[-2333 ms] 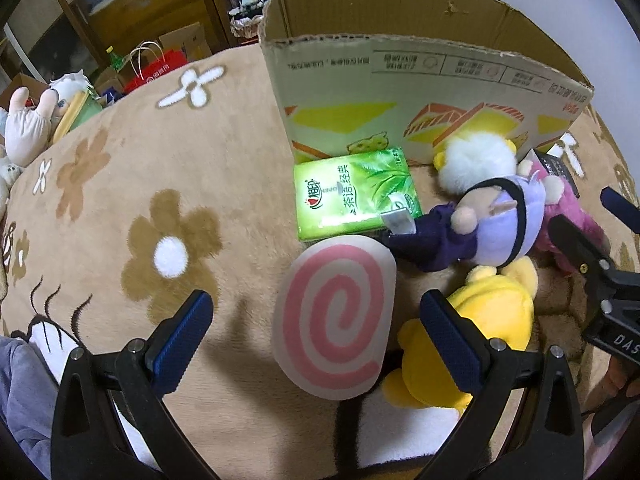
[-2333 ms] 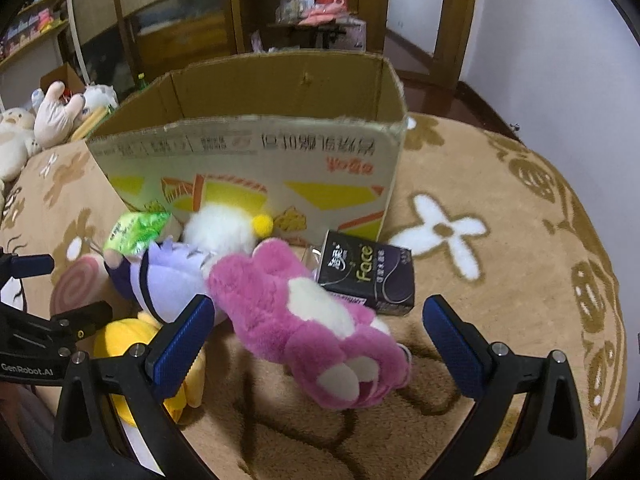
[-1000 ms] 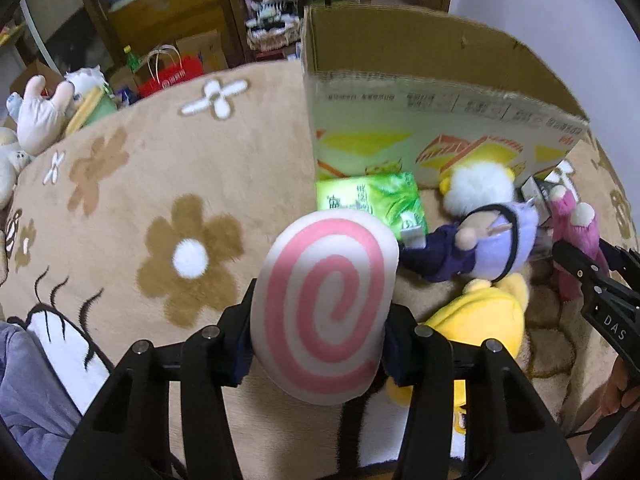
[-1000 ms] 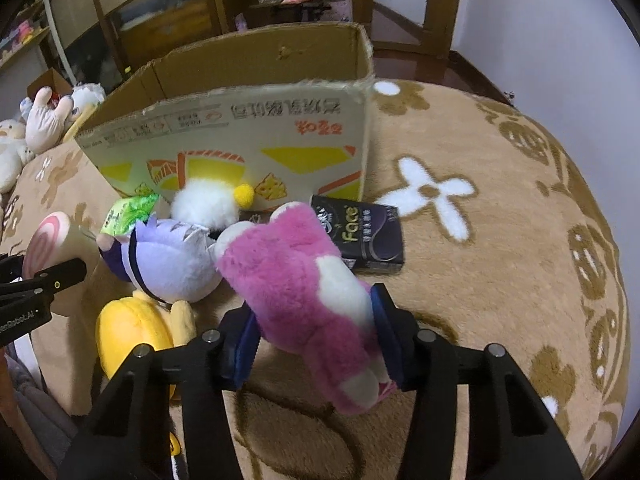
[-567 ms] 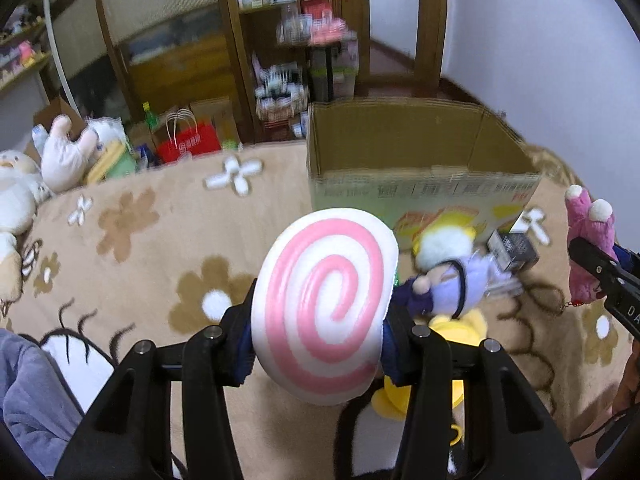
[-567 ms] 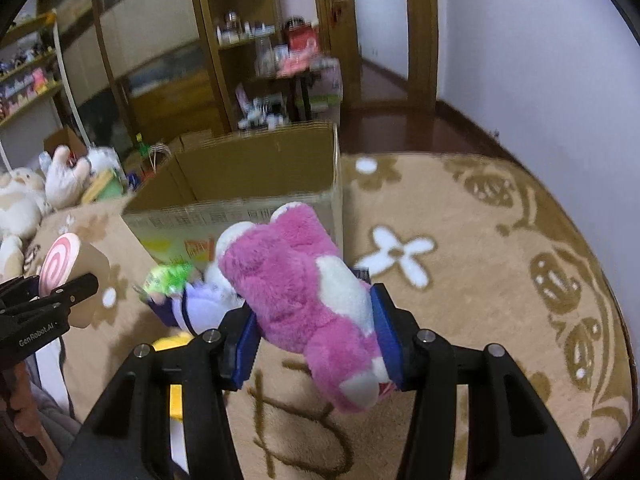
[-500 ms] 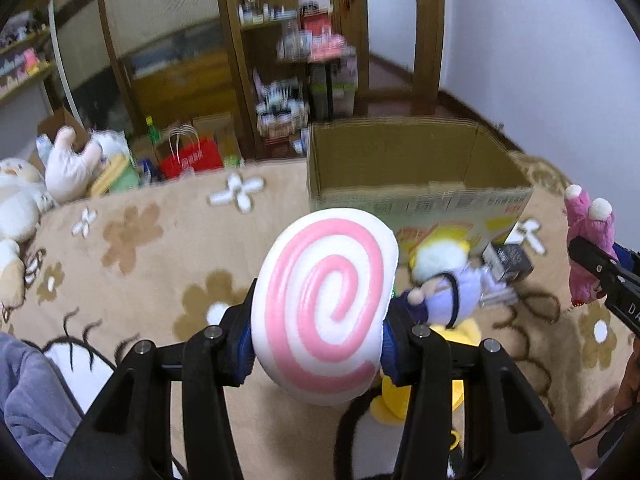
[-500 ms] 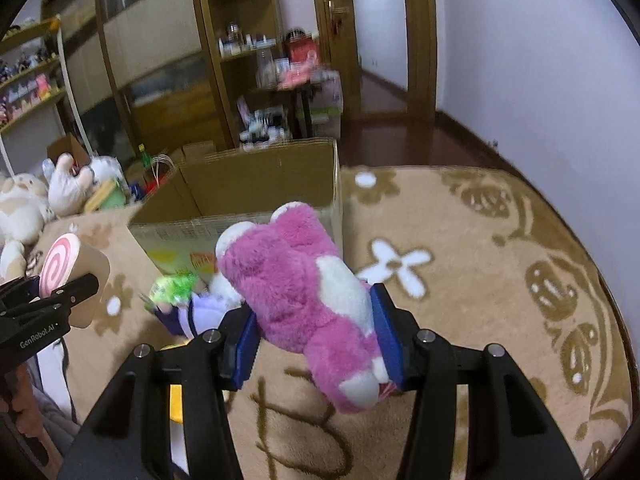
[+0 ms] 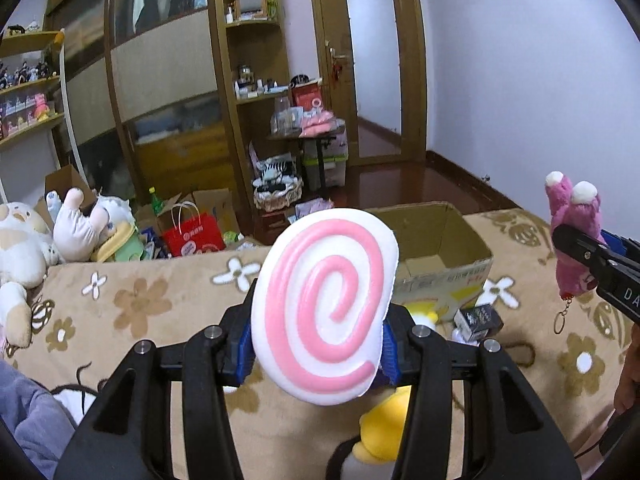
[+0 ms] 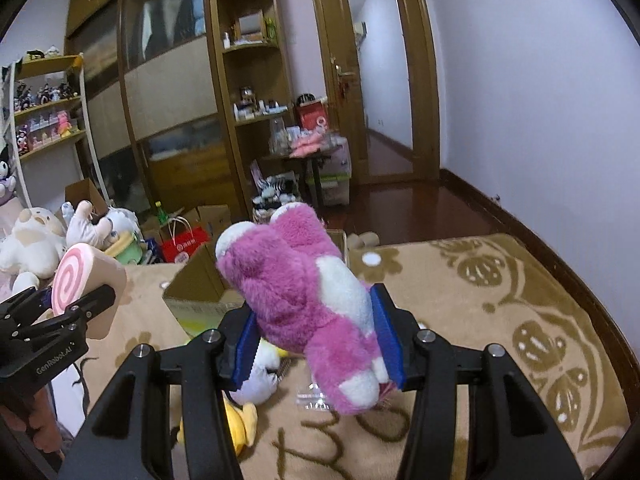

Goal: Organize soft objects
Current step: 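Lift both held toys and carry them over the open cardboard box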

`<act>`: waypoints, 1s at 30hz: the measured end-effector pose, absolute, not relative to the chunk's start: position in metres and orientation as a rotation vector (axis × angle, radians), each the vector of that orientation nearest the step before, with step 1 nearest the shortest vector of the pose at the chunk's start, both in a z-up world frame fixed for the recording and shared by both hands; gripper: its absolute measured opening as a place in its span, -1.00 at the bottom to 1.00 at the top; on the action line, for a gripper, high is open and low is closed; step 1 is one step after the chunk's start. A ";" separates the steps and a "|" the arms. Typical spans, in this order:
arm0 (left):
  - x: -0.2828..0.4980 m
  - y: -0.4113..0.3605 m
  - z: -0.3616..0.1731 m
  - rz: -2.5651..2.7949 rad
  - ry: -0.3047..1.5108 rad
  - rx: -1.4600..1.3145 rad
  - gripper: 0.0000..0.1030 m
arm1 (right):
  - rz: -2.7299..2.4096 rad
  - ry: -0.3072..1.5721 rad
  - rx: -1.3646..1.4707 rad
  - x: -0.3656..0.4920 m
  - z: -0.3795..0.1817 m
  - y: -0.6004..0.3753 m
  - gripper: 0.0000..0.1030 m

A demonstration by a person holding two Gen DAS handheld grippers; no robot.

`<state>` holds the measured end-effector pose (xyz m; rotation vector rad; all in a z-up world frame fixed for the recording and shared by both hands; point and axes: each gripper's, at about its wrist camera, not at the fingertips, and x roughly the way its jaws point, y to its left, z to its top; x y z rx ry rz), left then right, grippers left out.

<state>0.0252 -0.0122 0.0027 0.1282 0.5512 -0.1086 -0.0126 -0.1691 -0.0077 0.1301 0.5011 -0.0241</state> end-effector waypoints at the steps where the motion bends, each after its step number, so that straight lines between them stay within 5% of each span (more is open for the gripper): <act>1: 0.027 -0.013 0.006 -0.104 0.542 0.129 -0.08 | -0.020 0.493 0.129 -0.009 -0.005 -0.169 0.06; 18: 0.100 -0.038 0.039 -0.138 0.496 0.159 -0.07 | 0.003 0.391 0.118 0.054 0.032 -0.172 0.07; 30: 0.146 -0.056 0.007 -0.167 0.541 0.195 -0.07 | 0.032 0.454 0.162 0.098 -0.006 -0.178 0.08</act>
